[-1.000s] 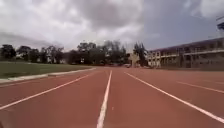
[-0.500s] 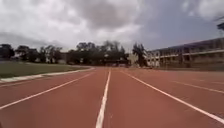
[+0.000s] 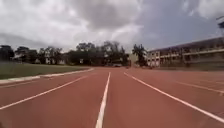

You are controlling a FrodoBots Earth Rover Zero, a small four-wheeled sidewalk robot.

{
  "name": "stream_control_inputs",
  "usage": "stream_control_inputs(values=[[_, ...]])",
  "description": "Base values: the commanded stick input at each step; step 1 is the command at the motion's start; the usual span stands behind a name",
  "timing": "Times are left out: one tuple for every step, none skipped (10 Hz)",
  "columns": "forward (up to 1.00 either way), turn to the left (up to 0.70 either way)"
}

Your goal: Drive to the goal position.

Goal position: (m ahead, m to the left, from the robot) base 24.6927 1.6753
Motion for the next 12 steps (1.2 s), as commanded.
stream_control_inputs(values=[[0.6,0.0],[0.6,0.0],[0.6,0.0],[0.6,0.0],[0.6,0.0],[0.6,0.0],[0.6,0.0],[0.6,0.0],[0.6,0.0],[0.6,0.0],[0.6,0.0],[0.6,0.0]])
